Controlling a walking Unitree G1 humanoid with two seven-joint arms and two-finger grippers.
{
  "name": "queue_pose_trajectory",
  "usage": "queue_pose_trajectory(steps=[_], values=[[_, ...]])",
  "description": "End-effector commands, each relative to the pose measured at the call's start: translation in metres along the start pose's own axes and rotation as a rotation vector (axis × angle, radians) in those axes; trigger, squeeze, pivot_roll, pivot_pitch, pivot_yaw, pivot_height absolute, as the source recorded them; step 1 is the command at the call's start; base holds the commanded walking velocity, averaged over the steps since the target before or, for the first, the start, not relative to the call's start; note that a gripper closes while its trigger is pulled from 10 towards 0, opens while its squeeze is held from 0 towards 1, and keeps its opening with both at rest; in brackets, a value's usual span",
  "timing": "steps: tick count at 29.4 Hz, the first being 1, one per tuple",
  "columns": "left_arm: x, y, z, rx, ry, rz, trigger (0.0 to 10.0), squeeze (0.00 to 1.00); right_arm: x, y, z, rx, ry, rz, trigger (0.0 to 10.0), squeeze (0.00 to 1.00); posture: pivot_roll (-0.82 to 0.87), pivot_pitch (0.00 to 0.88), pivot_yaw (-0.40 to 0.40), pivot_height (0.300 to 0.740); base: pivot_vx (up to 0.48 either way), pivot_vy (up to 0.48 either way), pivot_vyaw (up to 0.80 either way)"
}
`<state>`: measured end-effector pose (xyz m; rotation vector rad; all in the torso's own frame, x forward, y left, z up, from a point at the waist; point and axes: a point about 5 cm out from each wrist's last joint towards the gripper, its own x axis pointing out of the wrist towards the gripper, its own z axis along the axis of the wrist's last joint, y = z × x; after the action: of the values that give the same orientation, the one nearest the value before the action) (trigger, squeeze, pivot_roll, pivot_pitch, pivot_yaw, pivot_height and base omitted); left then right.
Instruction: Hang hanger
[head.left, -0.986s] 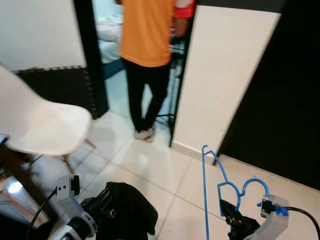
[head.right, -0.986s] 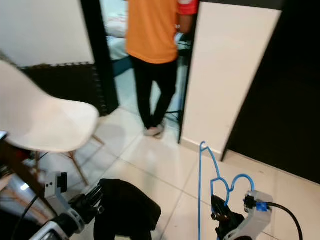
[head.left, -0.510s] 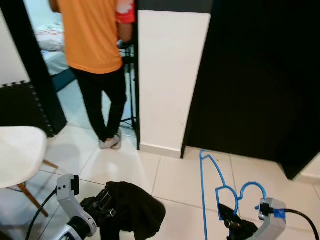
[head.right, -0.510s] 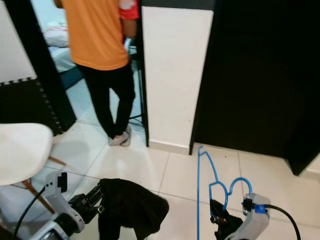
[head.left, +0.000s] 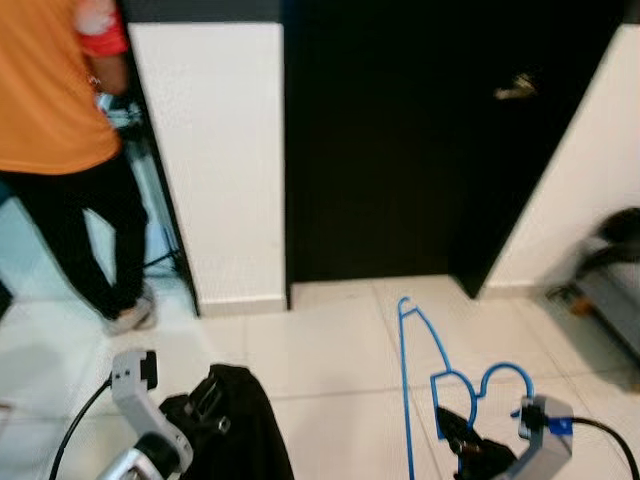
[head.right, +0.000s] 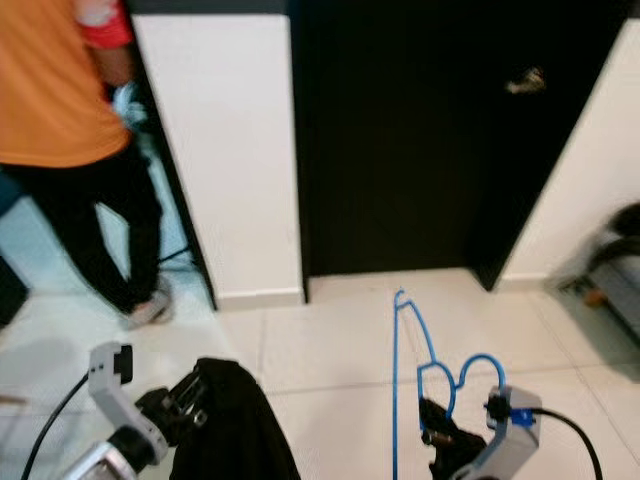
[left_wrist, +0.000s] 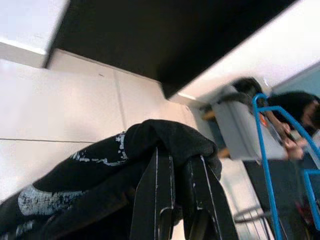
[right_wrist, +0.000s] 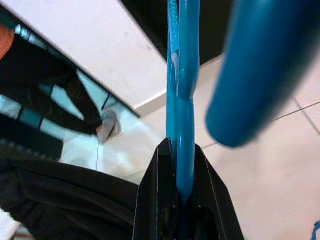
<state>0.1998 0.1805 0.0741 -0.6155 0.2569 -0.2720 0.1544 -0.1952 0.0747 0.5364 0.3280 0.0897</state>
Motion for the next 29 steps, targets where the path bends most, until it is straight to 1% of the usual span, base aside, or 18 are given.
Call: queue_pose_trajectory(steps=[1, 16, 18, 19, 20, 21, 22, 23, 24, 25, 26, 27, 28, 29], values=[[0.004, -0.002, 0.003, 0.003, -0.012, -0.014, 10.0, 0.00, 0.000, -0.002, 0.002, 0.002, -0.001, -0.007, 10.0, 0.00, -0.03, 0.000, 0.015, 0.740, 0.000, 0.000, -0.80], [0.006, -0.001, 0.006, 0.008, -0.023, -0.011, 10.0, 0.00, 0.003, -0.002, 0.004, 0.001, -0.004, -0.002, 10.0, 0.00, -0.02, 0.000, 0.013, 0.740, 0.000, 0.000, -0.80], [0.012, 0.000, 0.004, 0.070, 0.030, 0.009, 10.0, 0.00, 0.006, -0.001, 0.002, -0.007, 0.030, 0.026, 10.0, 0.00, -0.02, 0.000, 0.007, 0.740, 0.000, 0.000, -0.80], [0.021, 0.001, 0.010, 0.161, 0.037, 0.042, 10.0, 0.00, 0.009, -0.001, 0.002, -0.027, 0.048, 0.037, 10.0, 0.00, -0.02, 0.000, 0.004, 0.740, 0.000, 0.000, -0.80], [0.021, 0.001, 0.010, 0.161, 0.037, 0.042, 10.0, 0.00, 0.009, -0.001, 0.002, -0.027, 0.048, 0.037, 10.0, 0.00, -0.02, 0.000, 0.004, 0.740, 0.000, 0.000, -0.80], [0.028, 0.001, 0.015, 0.226, 0.035, 0.065, 10.0, 0.00, 0.010, -0.001, 0.001, -0.042, 0.059, 0.043, 10.0, 0.00, -0.02, 0.000, 0.004, 0.740, 0.000, 0.000, -0.80], [0.044, -0.001, 0.027, 0.258, 0.020, 0.072, 10.0, 0.00, 0.013, 0.001, 0.004, -0.080, 0.064, 0.059, 10.0, 0.00, -0.03, 0.000, 0.011, 0.740, 0.000, 0.000, -0.80], [0.044, -0.001, 0.027, 0.258, 0.020, 0.072, 10.0, 0.00, 0.013, 0.001, 0.004, -0.080, 0.064, 0.059, 10.0, 0.00, -0.03, 0.000, 0.011, 0.740, 0.000, 0.000, -0.80], [0.064, -0.008, 0.045, 0.277, -0.014, 0.057, 10.0, 0.00, 0.018, 0.004, 0.009, -0.123, 0.055, 0.078, 10.0, 0.00, -0.04, 0.000, 0.018, 0.740, 0.000, 0.000, -0.80], [0.064, -0.008, 0.045, 0.277, -0.014, 0.057, 10.0, 0.00, 0.018, 0.004, 0.009, -0.123, 0.055, 0.078, 10.0, 0.00, -0.04, 0.000, 0.018, 0.740, 0.000, 0.000, -0.80], [0.085, -0.021, 0.066, 0.286, -0.062, 0.018, 10.0, 0.00, 0.026, 0.008, 0.021, -0.164, 0.025, 0.103, 10.0, 0.00, -0.05, 0.000, 0.023, 0.740, 0.000, 0.000, -0.80], [0.103, -0.035, 0.086, 0.300, -0.105, -0.019, 10.0, 0.00, 0.034, 0.013, 0.032, -0.198, -0.006, 0.127, 10.0, 0.00, -0.05, 0.000, 0.033, 0.740, 0.000, 0.000, -0.80], [0.103, -0.035, 0.086, 0.300, -0.105, -0.019, 10.0, 0.00, 0.034, 0.013, 0.032, -0.198, -0.006, 0.127, 10.0, 0.00, -0.05, 0.000, 0.033, 0.740, 0.000, 0.000, -0.80], [0.113, -0.048, 0.101, 0.322, -0.137, -0.049, 10.0, 0.00, 0.040, 0.018, 0.042, -0.223, -0.033, 0.152, 10.0, 0.00, -0.05, 0.000, 0.035, 0.740, 0.000, 0.000, -0.80]])
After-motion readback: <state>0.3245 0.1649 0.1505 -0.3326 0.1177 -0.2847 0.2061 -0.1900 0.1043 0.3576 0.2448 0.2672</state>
